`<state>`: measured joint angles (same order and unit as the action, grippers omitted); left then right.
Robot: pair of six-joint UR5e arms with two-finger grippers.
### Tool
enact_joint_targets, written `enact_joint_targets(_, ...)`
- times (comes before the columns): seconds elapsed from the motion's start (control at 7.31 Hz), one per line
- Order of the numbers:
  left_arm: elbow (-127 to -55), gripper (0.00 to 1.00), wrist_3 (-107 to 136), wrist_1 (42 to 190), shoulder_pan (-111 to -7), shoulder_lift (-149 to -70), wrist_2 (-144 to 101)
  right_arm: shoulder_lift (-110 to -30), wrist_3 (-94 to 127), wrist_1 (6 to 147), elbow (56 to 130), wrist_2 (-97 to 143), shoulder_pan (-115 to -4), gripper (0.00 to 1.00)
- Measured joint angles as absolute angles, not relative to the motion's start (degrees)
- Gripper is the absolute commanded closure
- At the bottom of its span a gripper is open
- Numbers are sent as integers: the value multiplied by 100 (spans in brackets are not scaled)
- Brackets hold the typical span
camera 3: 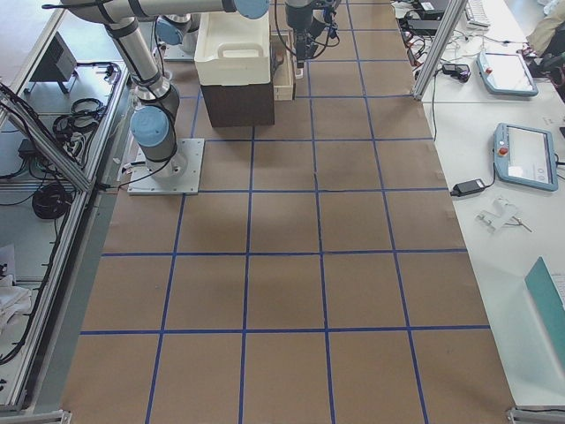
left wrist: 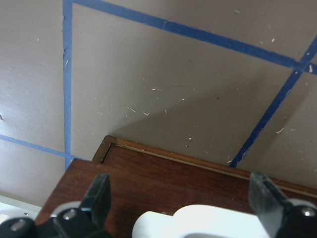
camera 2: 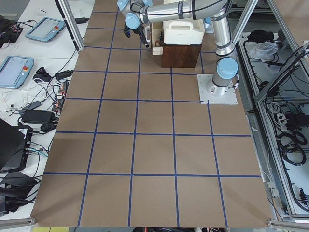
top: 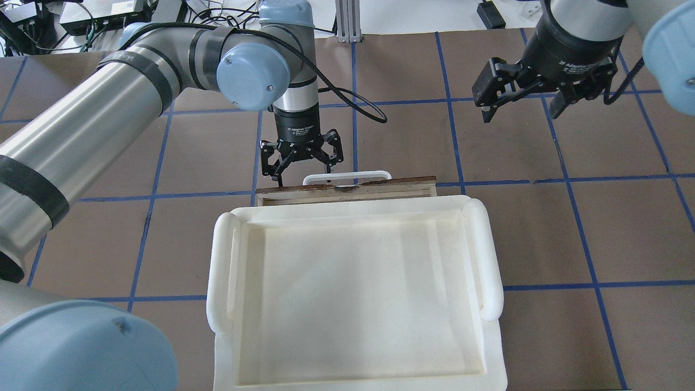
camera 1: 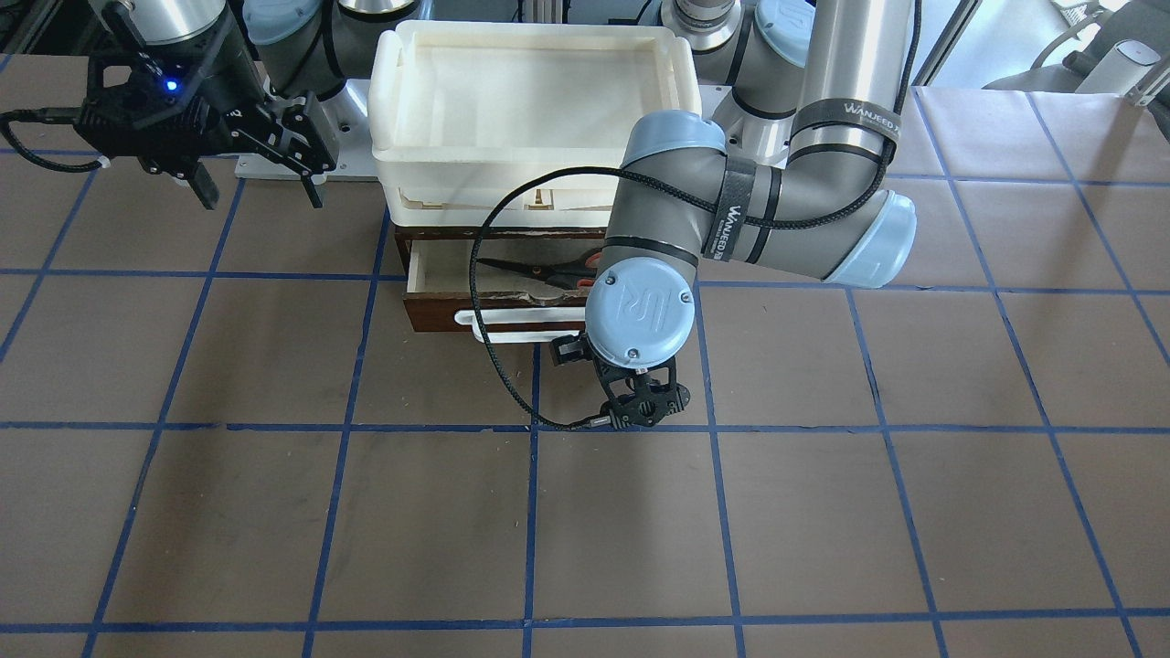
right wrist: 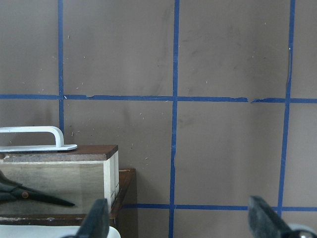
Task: Put scissors in drawer and close it
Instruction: 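Push the drawer closed toward the robot's far side with the left gripper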
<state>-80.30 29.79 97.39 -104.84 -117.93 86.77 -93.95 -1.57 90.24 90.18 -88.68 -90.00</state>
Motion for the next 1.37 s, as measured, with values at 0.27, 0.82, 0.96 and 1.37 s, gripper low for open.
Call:
enact_joint_targets(0.27, -8124, 0, 2985, 9826, -10601, -11777, 8679, -9401, -171, 9005, 9018, -8868, -9000, 0)
enact_joint_targets(0.82, -8194, 0, 2980, 10116, -10652, -11730, 8681, -9396, -184, 9012, 9018, -8868, -9002, 0)
enact_joint_targets(0.96, -8214, 0, 2980, 10198, -10668, -11724, 8679, -9396, -184, 9012, 9017, -8868, -9002, 0)
enact_joint_targets(1.37, -8302, 0, 2979, 10357, -10735, -11722, 8691, -9403, -185, 8979, 9018, -8868, -9000, 0)
